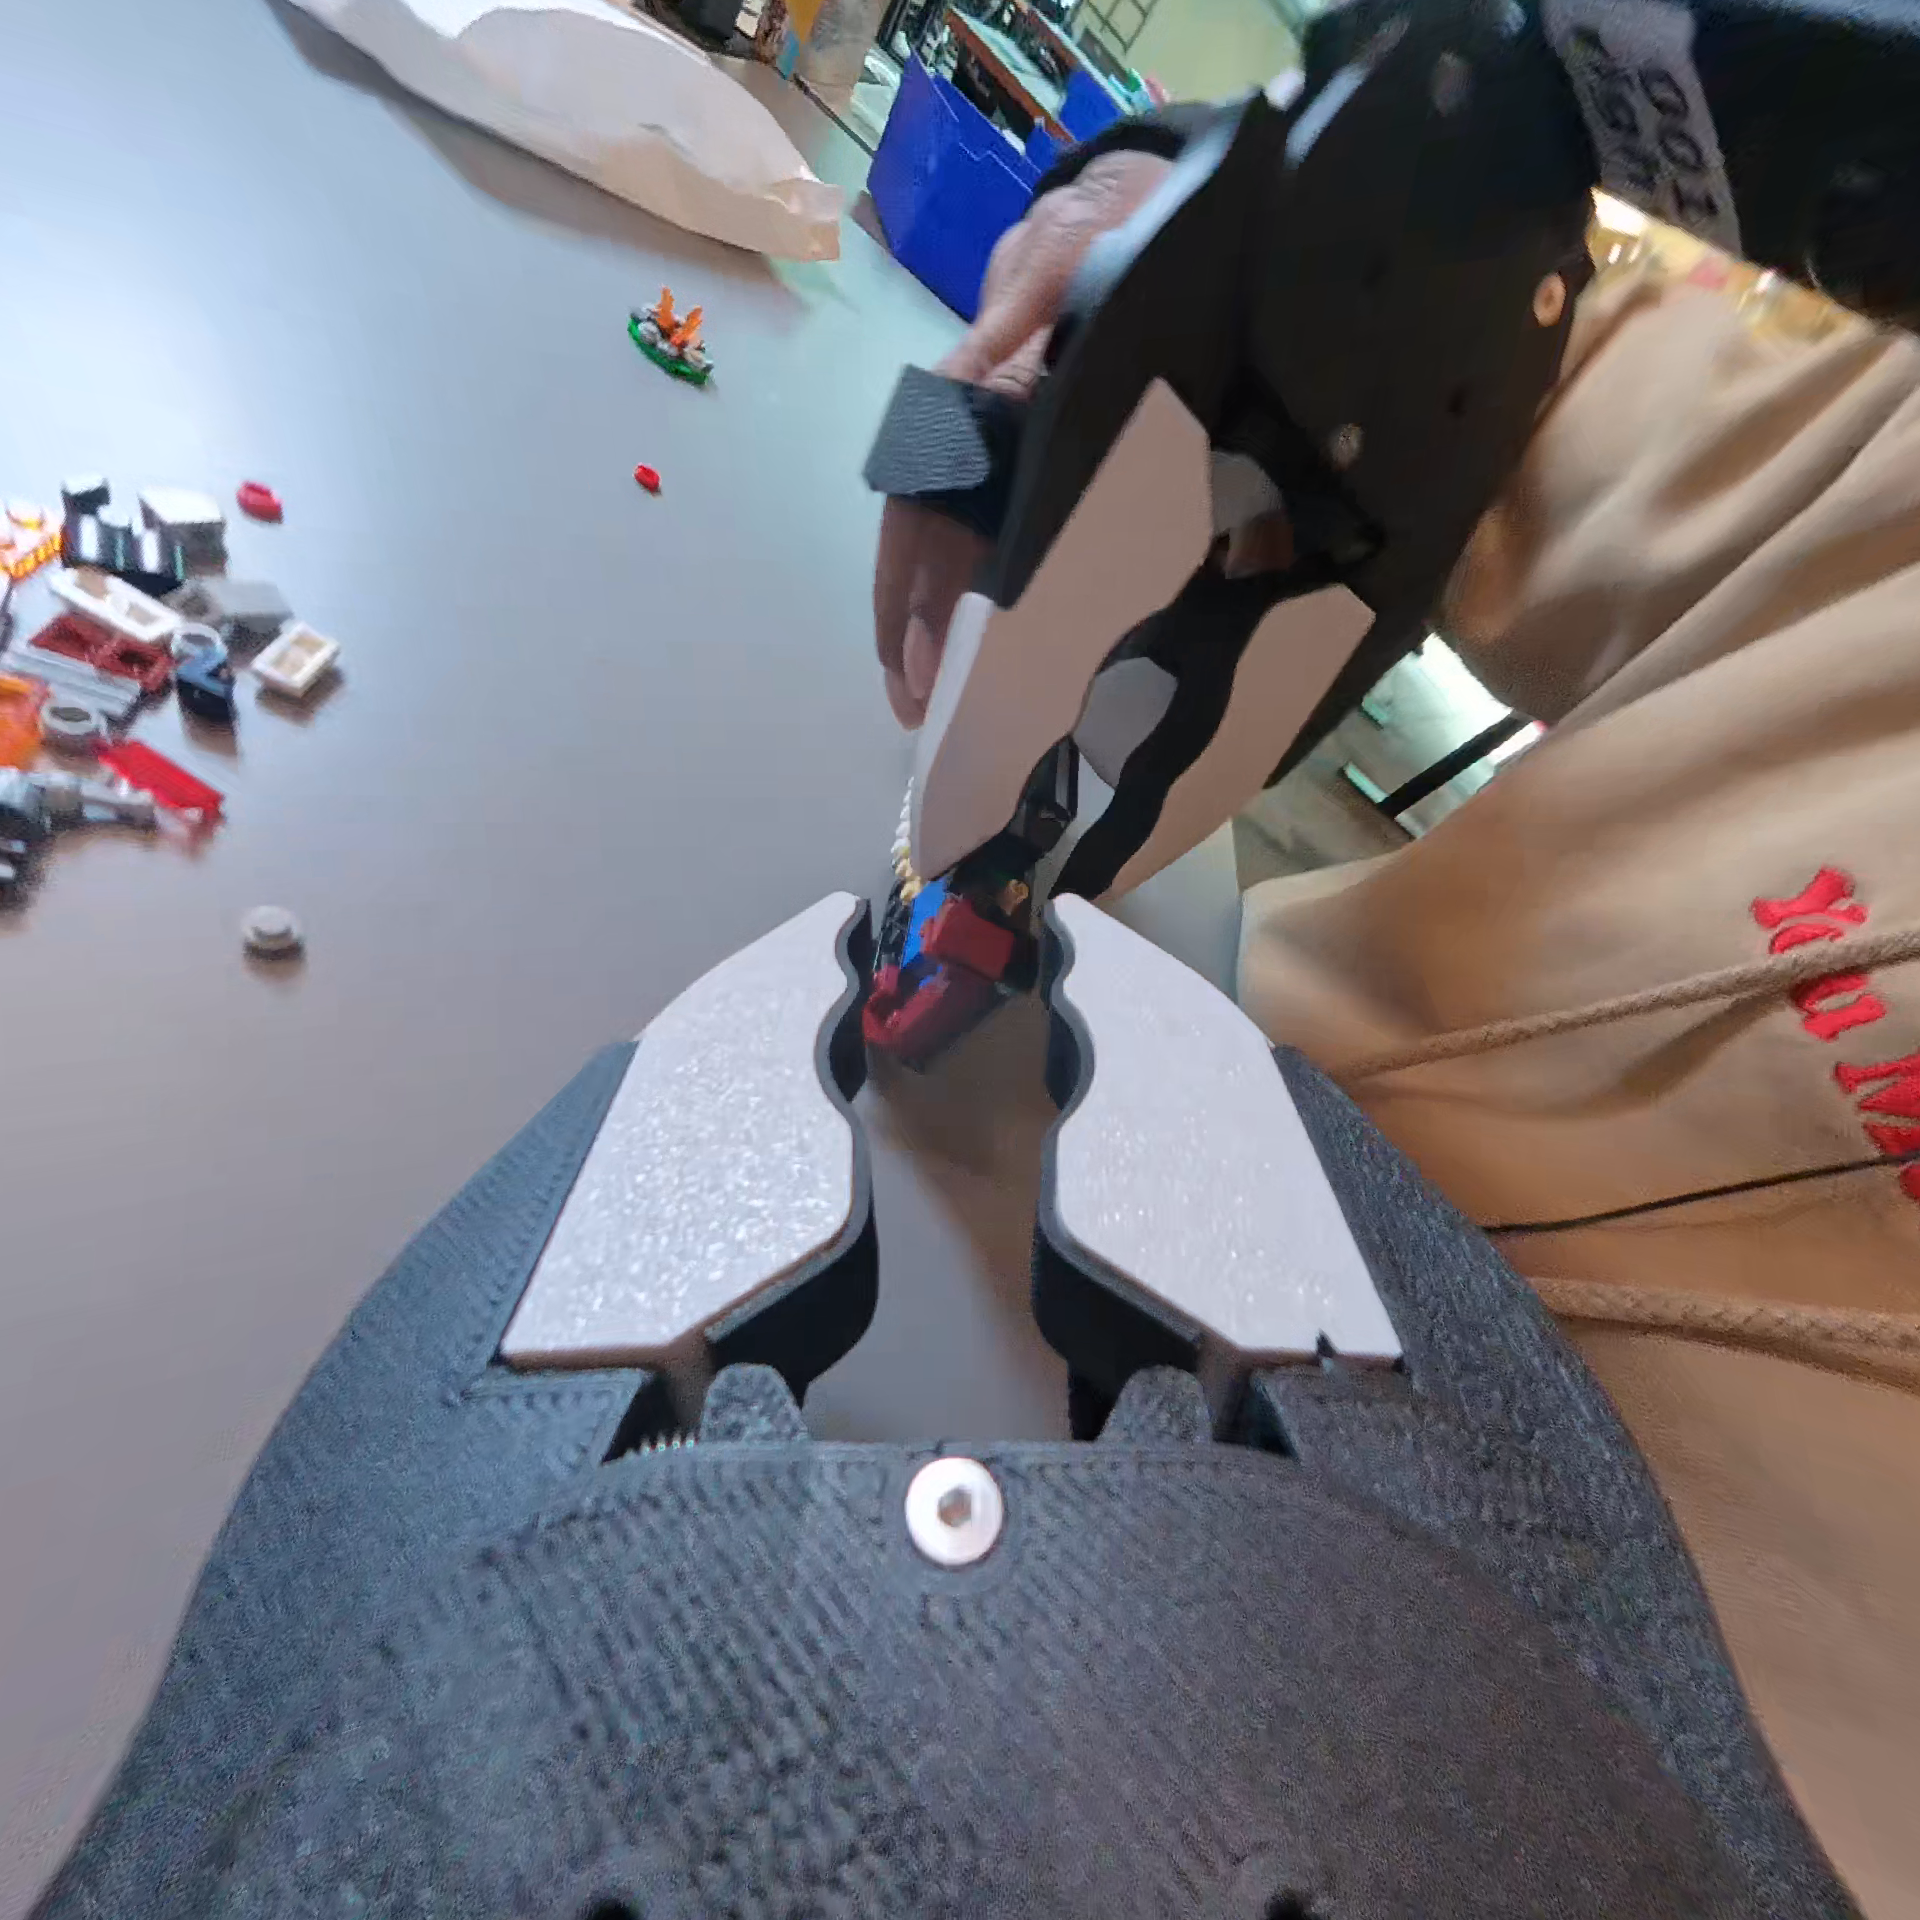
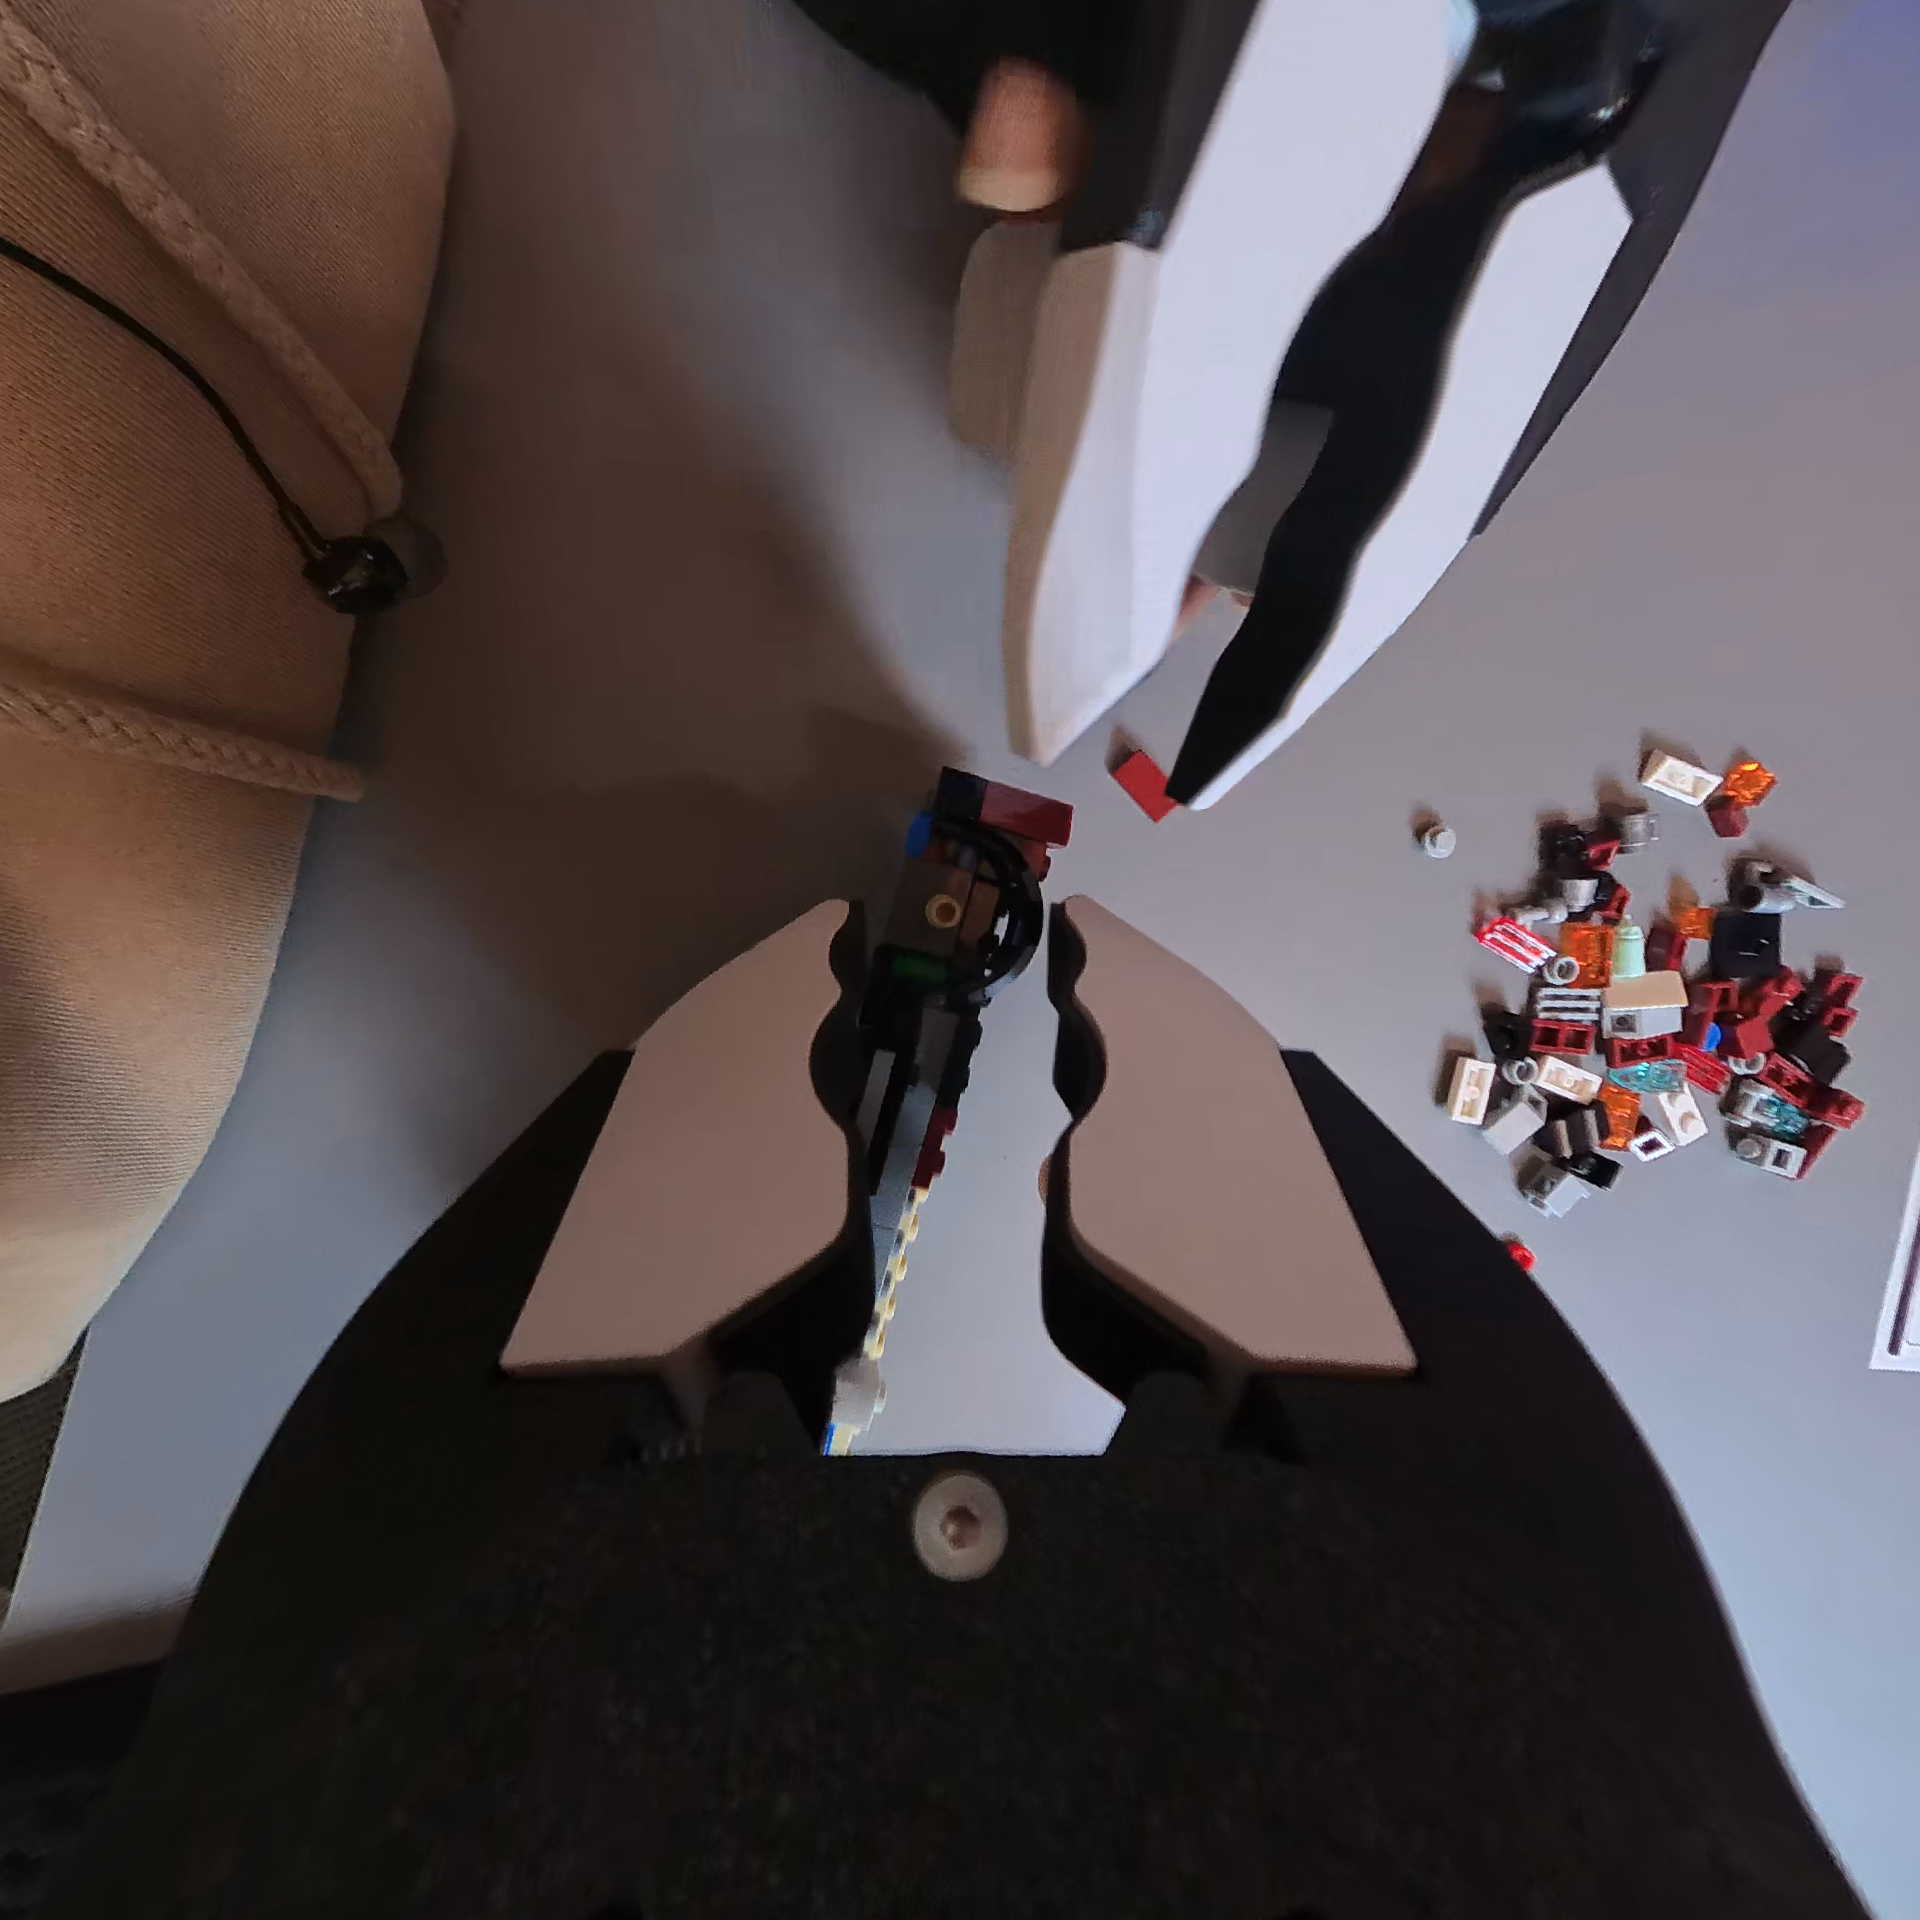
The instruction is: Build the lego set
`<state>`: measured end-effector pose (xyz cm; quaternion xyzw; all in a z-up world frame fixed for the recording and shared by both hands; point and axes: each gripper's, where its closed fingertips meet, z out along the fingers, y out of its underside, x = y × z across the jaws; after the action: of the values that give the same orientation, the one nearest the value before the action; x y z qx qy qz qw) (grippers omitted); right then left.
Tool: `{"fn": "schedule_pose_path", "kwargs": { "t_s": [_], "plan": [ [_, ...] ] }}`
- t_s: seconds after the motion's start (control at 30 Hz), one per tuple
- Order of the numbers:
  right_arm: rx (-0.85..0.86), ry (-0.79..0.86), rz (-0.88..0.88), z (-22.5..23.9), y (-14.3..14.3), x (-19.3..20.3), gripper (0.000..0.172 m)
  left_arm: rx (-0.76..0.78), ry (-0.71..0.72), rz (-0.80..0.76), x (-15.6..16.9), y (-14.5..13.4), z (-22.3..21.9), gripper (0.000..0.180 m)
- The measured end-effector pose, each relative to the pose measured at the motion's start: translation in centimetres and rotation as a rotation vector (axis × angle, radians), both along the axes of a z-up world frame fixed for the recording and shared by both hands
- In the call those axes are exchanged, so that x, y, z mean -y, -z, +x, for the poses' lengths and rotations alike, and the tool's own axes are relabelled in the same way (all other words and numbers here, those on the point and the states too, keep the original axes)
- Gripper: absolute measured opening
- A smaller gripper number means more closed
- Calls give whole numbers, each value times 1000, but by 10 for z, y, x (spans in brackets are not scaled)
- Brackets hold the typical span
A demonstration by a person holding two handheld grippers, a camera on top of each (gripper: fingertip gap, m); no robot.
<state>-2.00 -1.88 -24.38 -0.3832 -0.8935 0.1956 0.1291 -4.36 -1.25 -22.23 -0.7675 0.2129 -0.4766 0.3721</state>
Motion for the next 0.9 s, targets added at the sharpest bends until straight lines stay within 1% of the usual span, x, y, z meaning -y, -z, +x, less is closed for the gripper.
{"fn": "schedule_pose_path", "kwargs": {
  "t_s": [0.07,0.13,0.2,0.37,0.43,0.53,0.7,0.9],
  "plan": [
    [10,4,19,3,0,-2,37,48,-10,-75,-2,3,-2,30],
    [13,19,0,5,-4,-2,38,59,-5,-127,-1,8,-2,29],
    [27,47,-23,9,-7,-3,39,70,-2,-154,0,10,0,29],
    [84,102,29,24,0,-12,42,105,-12,-196,-1,10,-2,28],
    [94,111,79,28,7,-16,39,116,-10,-217,0,11,-2,27],
    [82,110,117,29,11,-16,26,141,-6,-249,1,12,0,25],
    [54,123,93,28,10,-12,24,194,3,-298,4,10,5,21],
    [42,137,81,26,10,-12,24,212,16,-341,6,13,8,18]
  ]
}}
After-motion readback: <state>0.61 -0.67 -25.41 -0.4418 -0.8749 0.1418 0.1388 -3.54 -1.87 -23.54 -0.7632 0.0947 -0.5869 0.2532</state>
